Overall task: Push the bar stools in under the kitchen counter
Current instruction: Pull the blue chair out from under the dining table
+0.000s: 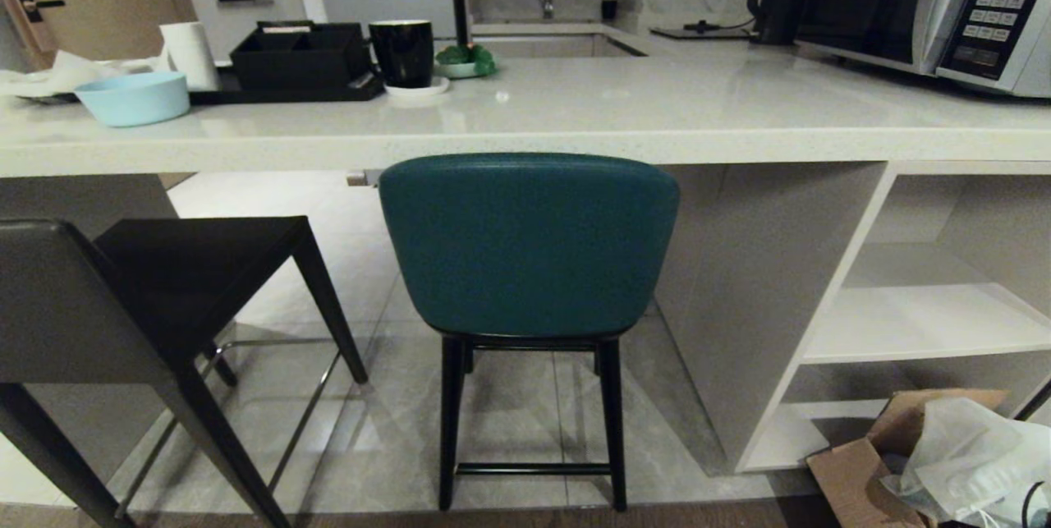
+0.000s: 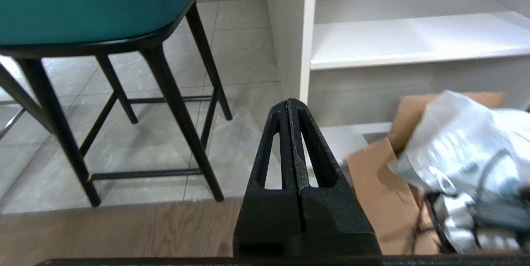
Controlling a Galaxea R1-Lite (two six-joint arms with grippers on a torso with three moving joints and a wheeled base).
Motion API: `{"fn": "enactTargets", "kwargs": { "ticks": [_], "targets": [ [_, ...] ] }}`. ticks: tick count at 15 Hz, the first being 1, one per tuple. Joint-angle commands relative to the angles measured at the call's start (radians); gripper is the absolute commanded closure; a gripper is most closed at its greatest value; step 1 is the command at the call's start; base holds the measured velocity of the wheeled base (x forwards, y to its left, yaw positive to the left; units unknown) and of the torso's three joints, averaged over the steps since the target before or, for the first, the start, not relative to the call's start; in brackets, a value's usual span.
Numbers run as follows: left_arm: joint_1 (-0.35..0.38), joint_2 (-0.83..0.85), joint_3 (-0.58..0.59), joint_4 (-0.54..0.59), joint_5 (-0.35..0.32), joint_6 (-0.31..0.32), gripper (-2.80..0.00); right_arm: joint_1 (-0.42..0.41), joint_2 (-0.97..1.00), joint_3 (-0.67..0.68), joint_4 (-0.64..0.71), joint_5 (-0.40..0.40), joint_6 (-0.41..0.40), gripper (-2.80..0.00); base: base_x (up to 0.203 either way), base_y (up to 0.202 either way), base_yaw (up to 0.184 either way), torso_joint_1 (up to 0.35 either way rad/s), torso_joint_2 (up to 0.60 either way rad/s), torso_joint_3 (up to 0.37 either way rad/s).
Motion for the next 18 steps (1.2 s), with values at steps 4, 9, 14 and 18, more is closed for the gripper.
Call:
{"fn": "enactTargets", "kwargs": {
  "ticks": [4,9,14,18],
  "targets": [
    [0.0,0.001,0.02,0.0,0.0,0.0,0.0,0.0,0.001,0.0,0.0,0.0,0.0,0.0,0.195,0.0,0.001,0.001,0.01,0.003],
    [0.0,0.001,0.02,0.0,-0.001,0.0,0.0,0.001,0.001,0.0,0.0,0.0,0.0,0.0,0.195,0.0,0.001,0.003,0.01,0.003],
    [0.0,0.001,0.02,0.0,0.0,0.0,0.0,0.0,0.001,0.0,0.0,0.0,0.0,0.0,0.188,0.0,0.003,0.002,0.0,0.001],
    [0.0,0.001,0.02,0.0,-0.001,0.0,0.0,0.0,0.001,0.0,0.0,0.0,0.0,0.0,0.016,0.0,0.0,0.004,0.0,0.0]
  ]
}}
